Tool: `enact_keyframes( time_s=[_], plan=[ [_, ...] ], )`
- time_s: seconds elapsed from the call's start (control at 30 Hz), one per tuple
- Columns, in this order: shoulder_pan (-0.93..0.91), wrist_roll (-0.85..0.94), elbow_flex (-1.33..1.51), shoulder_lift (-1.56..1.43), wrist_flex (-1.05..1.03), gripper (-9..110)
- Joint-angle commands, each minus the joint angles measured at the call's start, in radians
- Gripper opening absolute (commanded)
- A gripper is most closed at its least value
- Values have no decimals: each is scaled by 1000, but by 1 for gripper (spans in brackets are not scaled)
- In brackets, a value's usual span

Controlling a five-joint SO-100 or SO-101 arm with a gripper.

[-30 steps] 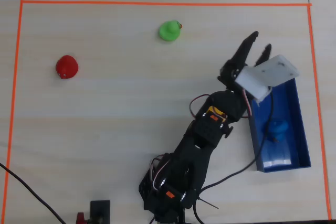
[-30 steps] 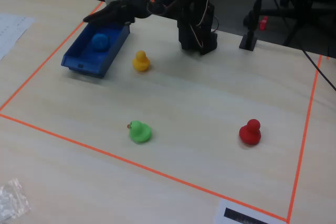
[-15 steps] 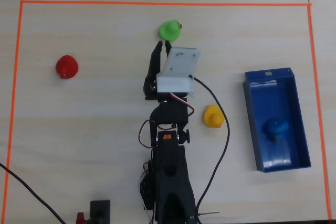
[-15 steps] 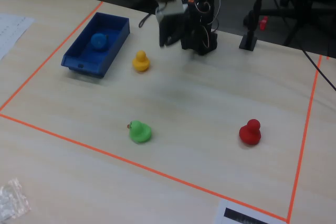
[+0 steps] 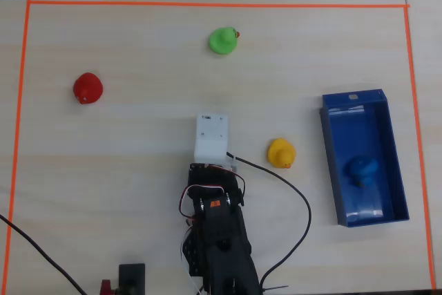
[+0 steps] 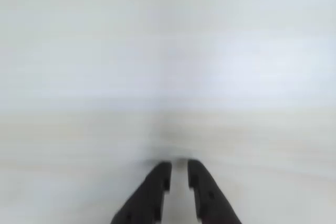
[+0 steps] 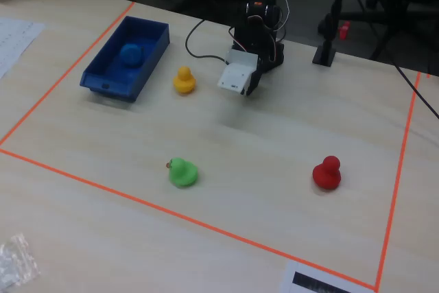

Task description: Grasp blue duck and put it into box.

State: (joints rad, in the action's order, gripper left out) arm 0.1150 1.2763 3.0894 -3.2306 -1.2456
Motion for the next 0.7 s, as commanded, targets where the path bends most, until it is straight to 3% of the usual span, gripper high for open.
enact_keyframes(
  time_s=[0.0,0.67],
  plan=[
    [-37,34,20,-75,-58,0],
    [-60,44,21,-81,-69,2]
  ],
)
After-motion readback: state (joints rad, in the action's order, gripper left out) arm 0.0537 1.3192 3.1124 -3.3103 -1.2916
